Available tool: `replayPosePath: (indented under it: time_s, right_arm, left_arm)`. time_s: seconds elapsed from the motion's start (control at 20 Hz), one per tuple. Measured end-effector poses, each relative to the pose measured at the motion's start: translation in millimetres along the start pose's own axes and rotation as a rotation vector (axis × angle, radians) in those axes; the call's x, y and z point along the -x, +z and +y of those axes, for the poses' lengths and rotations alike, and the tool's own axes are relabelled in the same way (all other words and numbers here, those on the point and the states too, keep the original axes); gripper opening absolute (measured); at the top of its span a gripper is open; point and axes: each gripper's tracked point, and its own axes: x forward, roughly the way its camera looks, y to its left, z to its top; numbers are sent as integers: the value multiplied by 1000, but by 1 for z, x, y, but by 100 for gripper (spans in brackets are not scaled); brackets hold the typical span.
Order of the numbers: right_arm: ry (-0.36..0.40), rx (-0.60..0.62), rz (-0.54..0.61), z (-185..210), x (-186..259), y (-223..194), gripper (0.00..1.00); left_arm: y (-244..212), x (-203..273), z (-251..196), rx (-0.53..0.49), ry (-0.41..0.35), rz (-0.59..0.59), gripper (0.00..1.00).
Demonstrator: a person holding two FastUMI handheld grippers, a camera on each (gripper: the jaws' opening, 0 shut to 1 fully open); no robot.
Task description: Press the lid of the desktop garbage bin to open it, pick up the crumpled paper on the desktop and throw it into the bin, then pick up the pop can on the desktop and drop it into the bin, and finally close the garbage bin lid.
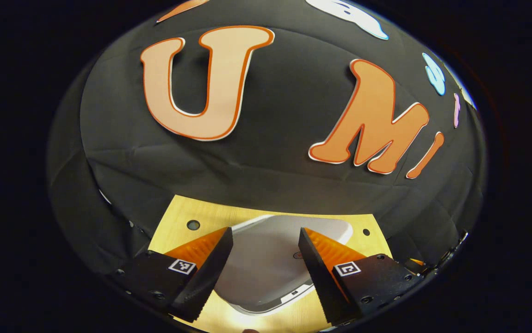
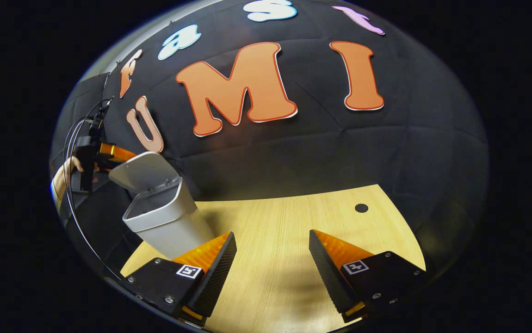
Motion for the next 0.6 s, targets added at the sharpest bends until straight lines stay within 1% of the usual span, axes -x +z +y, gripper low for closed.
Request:
replayPosePath:
  time_s: [0.2, 0.35, 0.5, 0.6]
  right_arm:
    - [12, -7, 11, -5, 3, -4, 94]
    - [15, -7, 17, -10, 4, -7, 94]
    - [20, -18, 23, -18, 12, -12, 94]
    - [25, -30, 27, -19, 11, -13, 94]
  left_arm:
    - [-43, -6, -4, -20, 17, 9, 92]
    - [-66, -10, -7, -39, 28, 3, 91]
    - [-84, -13, -10, -117, 53, -12, 93]
    - [-102, -21, -12, -166, 74, 15, 93]
